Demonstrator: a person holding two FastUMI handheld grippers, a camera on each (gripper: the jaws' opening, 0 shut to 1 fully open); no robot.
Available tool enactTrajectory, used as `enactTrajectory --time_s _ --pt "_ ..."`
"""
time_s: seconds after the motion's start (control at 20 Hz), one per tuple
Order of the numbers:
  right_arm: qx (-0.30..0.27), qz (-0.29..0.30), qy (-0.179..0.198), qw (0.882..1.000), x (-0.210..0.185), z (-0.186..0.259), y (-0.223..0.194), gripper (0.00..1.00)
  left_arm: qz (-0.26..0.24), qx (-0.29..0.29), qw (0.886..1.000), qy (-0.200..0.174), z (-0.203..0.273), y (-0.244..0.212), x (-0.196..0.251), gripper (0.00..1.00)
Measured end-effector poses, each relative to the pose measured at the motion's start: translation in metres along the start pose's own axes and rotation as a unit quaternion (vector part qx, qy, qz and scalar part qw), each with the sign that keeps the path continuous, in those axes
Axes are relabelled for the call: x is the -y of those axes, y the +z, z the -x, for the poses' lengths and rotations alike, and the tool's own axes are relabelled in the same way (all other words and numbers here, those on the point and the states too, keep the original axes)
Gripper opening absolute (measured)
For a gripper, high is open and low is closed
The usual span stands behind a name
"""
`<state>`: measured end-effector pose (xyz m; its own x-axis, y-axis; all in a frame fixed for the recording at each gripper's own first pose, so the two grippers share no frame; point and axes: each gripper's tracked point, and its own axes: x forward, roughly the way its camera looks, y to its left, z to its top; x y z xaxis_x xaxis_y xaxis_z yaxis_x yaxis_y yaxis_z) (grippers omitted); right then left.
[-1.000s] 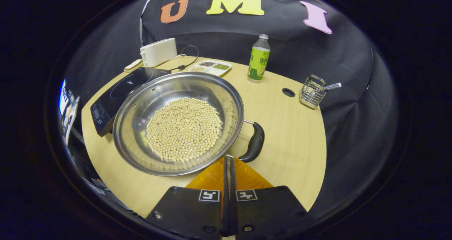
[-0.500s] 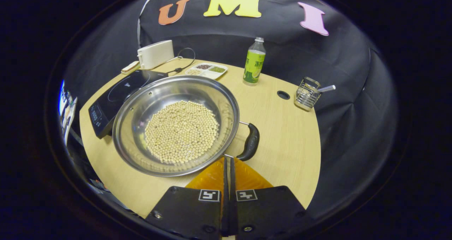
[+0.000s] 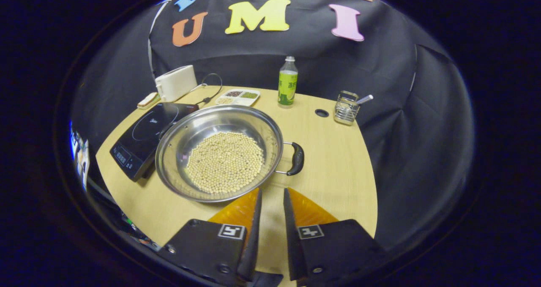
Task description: First push the handle of the pot to place it horizontally, then grasp the pot with both hands and set it on the induction cooktop.
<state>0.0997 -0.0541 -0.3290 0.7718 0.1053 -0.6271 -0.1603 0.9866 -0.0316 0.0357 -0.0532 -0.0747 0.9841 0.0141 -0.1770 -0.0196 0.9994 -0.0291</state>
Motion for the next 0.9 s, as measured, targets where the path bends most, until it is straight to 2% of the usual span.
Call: enactTrajectory --time_s 0.05,0.1,0.25,0.45,0.5,0.65,0.9 --pt "0.009 -0.013 0.004 1.0 -0.005 0.01 0.0 0.41 -0.002 0.001 1.0 -0.007 0.002 -0.001 -0.002 0.96" --pt "0.014 -0.027 0.004 1.0 -0.01 0.018 -0.003 0.6 -0.004 0.001 1.0 -0.015 0.005 -0.003 -0.004 0.96" --pt "0.033 -0.05 -0.018 0.998 -0.012 0.044 -0.009 0.78 -0.009 -0.005 0.999 -0.034 0.014 -0.012 -0.01 0.96" --pt "0.061 -0.077 -0.002 0.995 -0.032 0.076 -0.016 0.82 -0.005 -0.02 0.998 -0.058 0.019 -0.033 -0.011 0.96" --pt "0.056 -0.072 -0.006 0.996 -0.033 0.073 -0.028 1.0 -0.005 -0.03 0.998 -0.06 0.016 -0.043 -0.011 0.96" --pt "0.046 -0.059 -0.025 0.997 -0.027 0.075 -0.036 1.0 0.001 -0.066 0.995 -0.07 0.004 -0.077 -0.004 0.97" --pt "0.025 -0.087 -0.025 0.996 -0.013 0.042 -0.033 0.98 0.017 -0.131 0.989 -0.069 -0.039 -0.131 0.016 0.96"
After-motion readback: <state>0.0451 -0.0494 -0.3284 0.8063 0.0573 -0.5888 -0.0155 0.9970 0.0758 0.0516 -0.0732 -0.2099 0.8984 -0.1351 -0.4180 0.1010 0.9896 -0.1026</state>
